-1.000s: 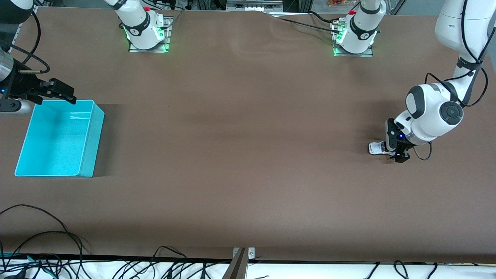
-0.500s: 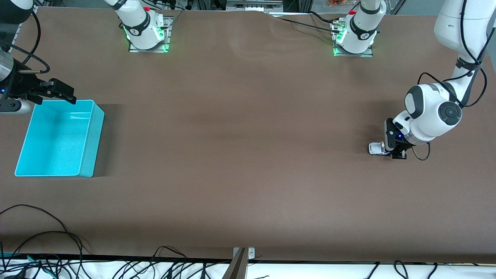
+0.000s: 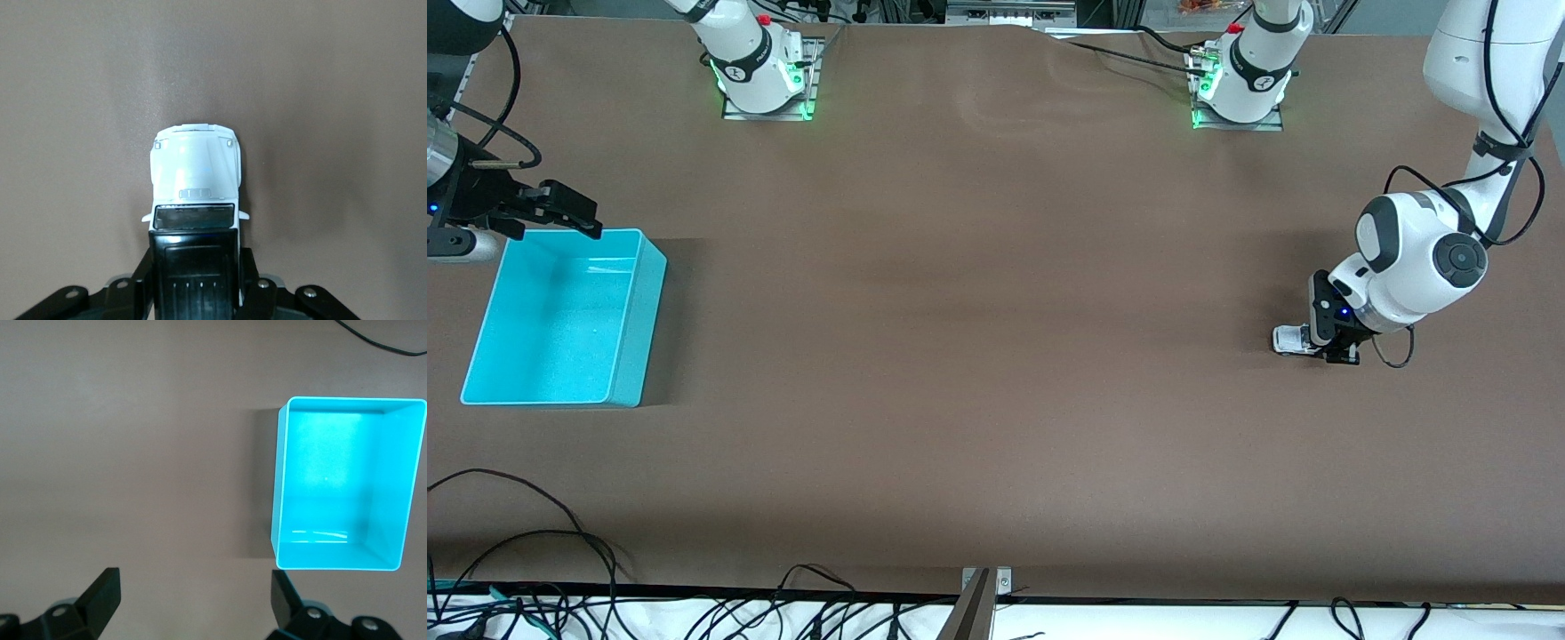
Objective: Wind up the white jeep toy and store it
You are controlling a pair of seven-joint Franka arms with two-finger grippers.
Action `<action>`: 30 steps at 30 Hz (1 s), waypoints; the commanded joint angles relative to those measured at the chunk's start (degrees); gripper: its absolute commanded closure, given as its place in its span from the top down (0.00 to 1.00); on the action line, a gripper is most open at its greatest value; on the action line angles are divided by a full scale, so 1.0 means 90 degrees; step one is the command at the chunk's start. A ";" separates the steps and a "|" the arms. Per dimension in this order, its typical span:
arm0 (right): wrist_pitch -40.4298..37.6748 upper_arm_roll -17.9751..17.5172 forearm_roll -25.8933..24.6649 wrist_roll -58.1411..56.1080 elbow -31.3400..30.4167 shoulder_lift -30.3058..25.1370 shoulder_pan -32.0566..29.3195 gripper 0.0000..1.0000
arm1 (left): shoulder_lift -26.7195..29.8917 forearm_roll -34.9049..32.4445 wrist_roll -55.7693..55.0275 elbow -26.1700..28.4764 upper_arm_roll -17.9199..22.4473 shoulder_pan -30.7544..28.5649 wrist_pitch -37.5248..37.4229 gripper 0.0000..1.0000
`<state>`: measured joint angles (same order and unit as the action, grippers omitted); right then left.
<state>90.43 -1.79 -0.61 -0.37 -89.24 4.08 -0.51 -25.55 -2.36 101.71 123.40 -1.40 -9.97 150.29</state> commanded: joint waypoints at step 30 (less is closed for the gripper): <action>0.0031 -0.0006 0.0126 -0.0086 -0.0114 -0.0102 -0.0050 1.00 | -0.0579 -0.0118 0.1735 -0.0596 0.0039 -0.1929 -0.0303 0.00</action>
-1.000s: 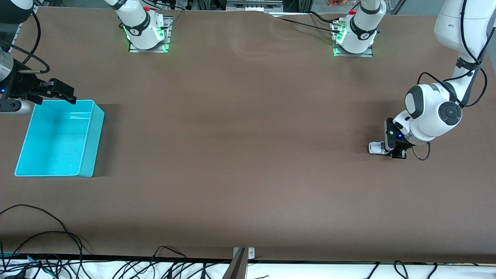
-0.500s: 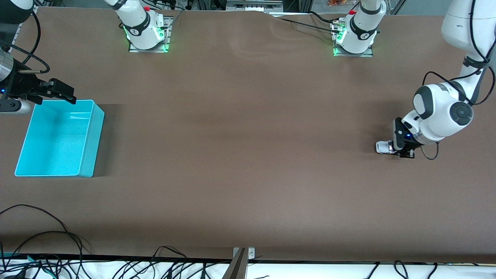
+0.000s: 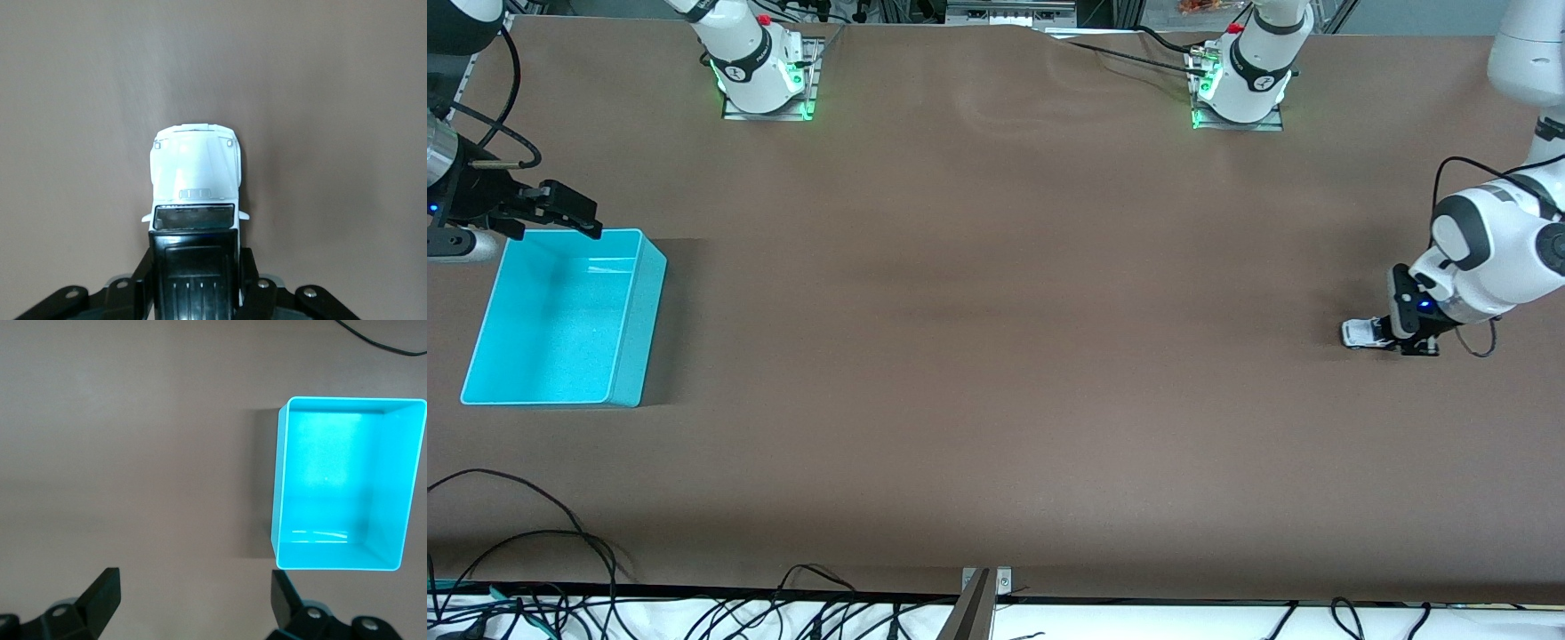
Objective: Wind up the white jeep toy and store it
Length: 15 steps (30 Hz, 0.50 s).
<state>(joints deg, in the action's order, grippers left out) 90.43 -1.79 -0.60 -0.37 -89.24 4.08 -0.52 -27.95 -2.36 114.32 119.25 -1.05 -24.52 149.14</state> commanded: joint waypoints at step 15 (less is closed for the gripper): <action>0.0031 -0.0006 0.0125 -0.0095 -0.0114 -0.0102 -0.0050 1.00 | -0.0645 -0.0119 0.0706 -0.0496 -0.0001 -0.0830 -0.0185 0.00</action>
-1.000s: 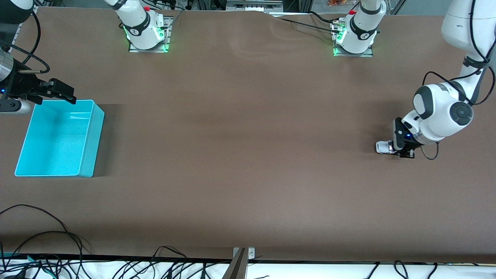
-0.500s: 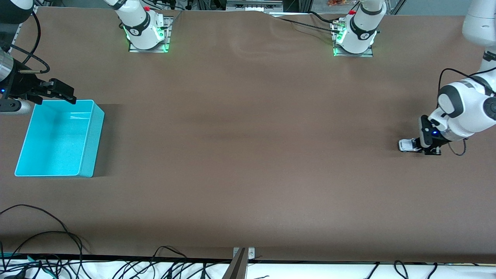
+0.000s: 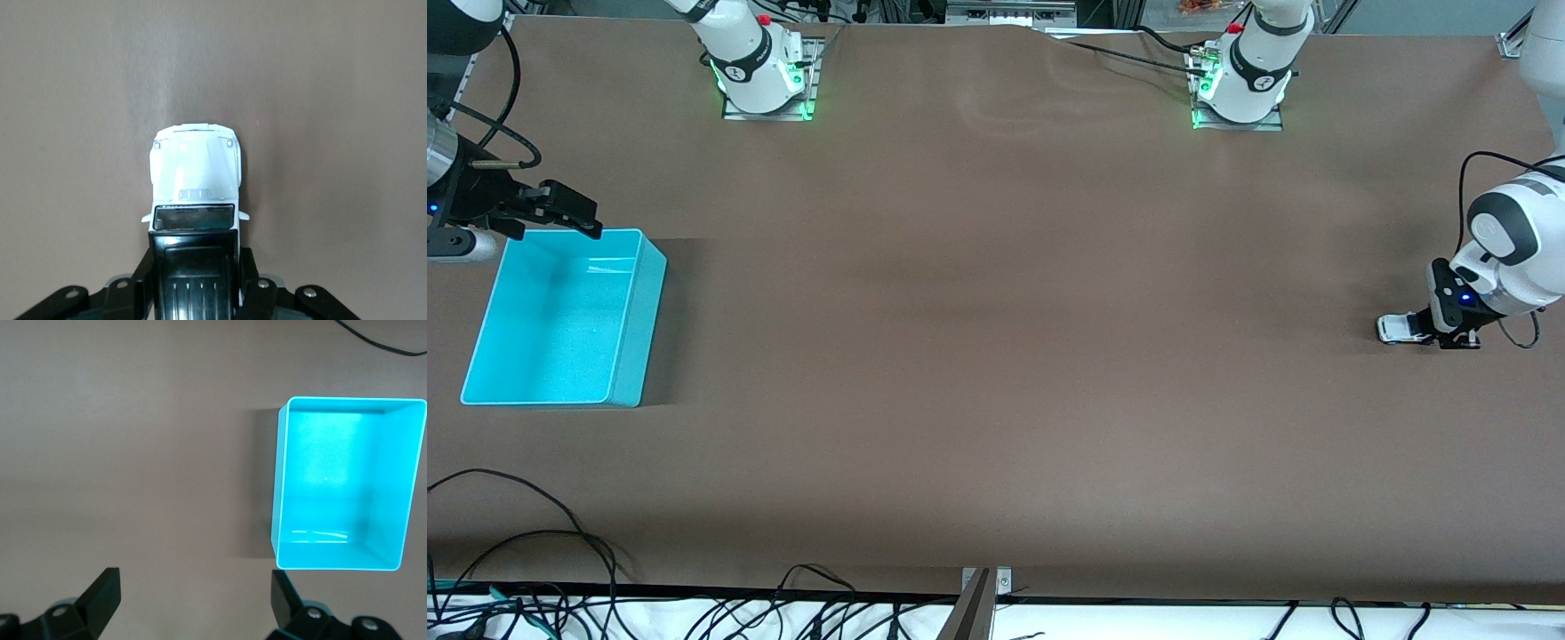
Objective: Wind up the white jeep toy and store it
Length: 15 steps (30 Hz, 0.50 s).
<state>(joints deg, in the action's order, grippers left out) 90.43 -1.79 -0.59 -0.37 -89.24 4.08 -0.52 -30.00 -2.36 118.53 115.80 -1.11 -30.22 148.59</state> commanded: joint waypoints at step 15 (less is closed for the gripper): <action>0.0031 -0.0006 0.0124 -0.0086 -0.0113 -0.0102 -0.0050 1.00 | -0.0251 -0.0099 0.0122 -0.1312 -0.0140 -0.0042 -0.1975 1.00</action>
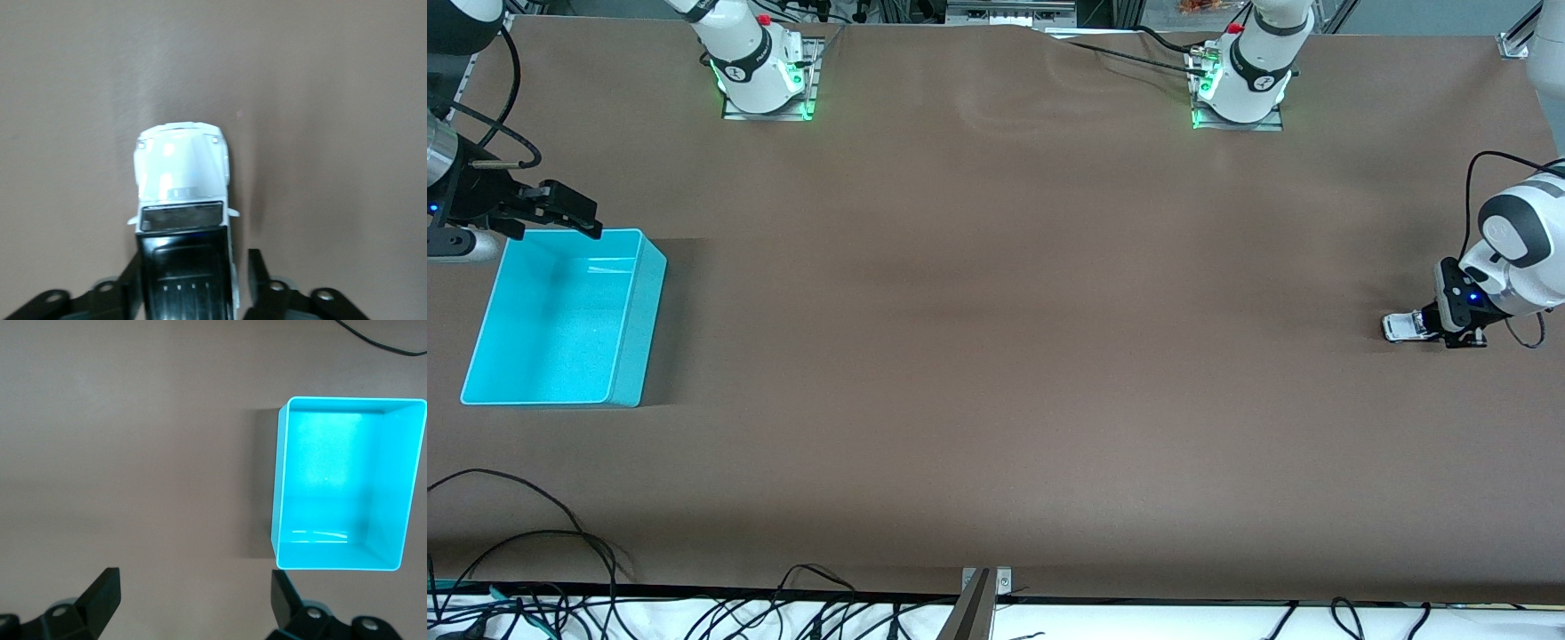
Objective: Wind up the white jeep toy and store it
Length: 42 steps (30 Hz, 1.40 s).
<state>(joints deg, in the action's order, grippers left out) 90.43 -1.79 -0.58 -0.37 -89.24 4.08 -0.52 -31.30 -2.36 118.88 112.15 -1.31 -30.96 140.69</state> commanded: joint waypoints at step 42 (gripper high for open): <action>0.0031 -0.0006 0.0124 -0.0086 -0.0113 -0.0102 -0.0050 1.00 | 0.1359 -0.0021 -0.6585 -0.2870 -0.0177 0.2804 -0.5817 1.00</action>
<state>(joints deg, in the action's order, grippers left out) 90.43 -1.77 -0.56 -0.37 -89.24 4.08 -0.53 -21.93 -2.33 69.38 87.85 -3.34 -10.86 93.10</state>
